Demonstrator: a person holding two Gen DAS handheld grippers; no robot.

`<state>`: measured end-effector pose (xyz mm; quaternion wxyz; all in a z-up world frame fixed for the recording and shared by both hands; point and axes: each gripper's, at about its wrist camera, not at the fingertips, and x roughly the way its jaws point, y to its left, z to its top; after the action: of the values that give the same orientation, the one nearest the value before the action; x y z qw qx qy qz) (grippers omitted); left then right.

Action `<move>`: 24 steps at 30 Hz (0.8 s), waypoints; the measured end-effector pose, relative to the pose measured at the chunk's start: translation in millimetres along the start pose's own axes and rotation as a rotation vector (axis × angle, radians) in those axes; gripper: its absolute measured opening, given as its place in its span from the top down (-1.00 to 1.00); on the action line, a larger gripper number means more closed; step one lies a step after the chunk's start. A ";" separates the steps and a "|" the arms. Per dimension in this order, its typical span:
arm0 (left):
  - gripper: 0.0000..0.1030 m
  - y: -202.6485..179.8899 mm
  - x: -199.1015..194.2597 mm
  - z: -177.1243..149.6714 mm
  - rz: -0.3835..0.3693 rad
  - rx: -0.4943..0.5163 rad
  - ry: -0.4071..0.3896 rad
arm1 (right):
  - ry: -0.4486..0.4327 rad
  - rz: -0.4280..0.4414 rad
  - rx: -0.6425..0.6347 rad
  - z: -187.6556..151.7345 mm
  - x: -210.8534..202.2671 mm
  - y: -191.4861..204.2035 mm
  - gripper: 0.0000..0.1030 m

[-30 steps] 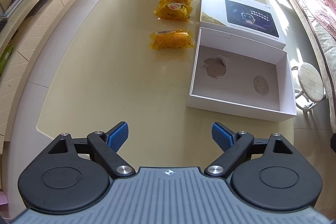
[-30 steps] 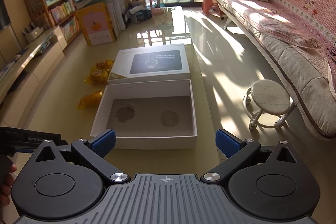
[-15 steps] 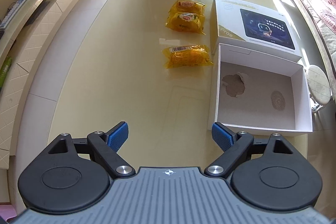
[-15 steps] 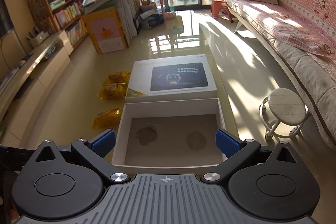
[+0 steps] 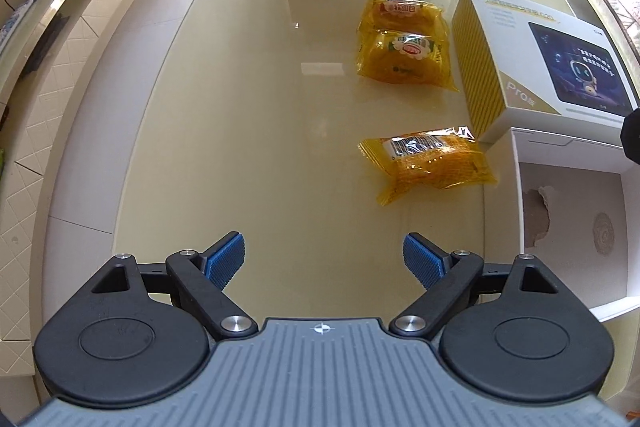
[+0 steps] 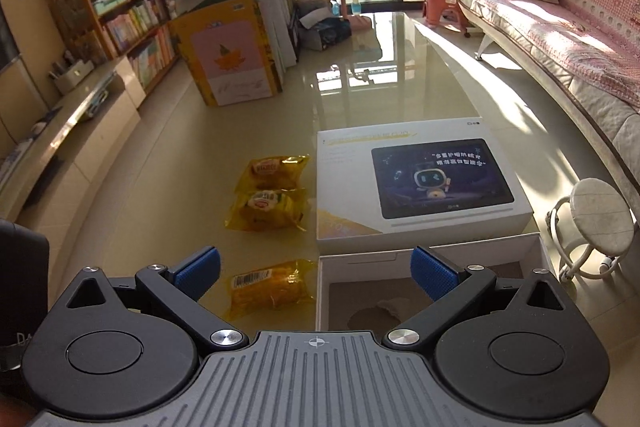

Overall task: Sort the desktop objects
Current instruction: 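Lower the right tool over the barcode-labelled yellow bread packet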

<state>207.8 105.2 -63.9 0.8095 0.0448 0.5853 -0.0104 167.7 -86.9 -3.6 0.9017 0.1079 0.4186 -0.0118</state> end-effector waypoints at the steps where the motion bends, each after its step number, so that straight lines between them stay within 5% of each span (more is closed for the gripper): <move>1: -1.00 2.8 3.8 0.5 -0.002 -0.007 0.003 | 0.005 0.001 0.000 2.0 6.2 4.9 -1.00; 24: -1.00 17.9 44.6 -29.8 0.025 -0.047 0.104 | 0.218 0.066 -0.118 -1.9 84.0 45.8 -1.00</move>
<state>194.9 127.2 -114.3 0.7790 0.0334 0.6259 0.0159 225.9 -36.0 -59.9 0.8556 0.0691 0.5101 0.0544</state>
